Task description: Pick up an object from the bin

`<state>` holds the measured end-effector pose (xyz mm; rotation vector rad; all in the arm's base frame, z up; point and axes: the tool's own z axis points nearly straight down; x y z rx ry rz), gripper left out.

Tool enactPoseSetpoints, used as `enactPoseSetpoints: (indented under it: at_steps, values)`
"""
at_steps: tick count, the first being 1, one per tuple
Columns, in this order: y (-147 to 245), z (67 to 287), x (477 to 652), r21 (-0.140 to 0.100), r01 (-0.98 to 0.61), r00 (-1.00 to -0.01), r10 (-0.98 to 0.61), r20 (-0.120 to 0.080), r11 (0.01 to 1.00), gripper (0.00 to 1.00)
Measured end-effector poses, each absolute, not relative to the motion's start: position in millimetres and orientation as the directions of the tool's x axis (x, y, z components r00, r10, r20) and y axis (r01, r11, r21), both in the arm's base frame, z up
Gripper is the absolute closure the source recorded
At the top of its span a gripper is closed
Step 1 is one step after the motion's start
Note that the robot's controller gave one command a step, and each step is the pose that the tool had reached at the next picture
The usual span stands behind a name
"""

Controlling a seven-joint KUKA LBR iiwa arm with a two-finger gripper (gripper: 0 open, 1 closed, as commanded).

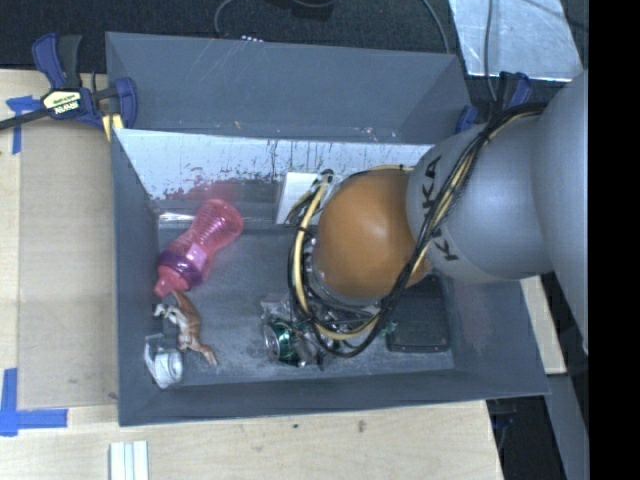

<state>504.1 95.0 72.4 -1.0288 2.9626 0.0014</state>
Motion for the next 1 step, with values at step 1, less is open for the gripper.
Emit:
enactPoseSetpoints:
  at_steps: [1]
  values:
    - [94.4,72.9,503.9,0.000,-0.624,-0.782,-0.624,-0.006,0.782,1.00]
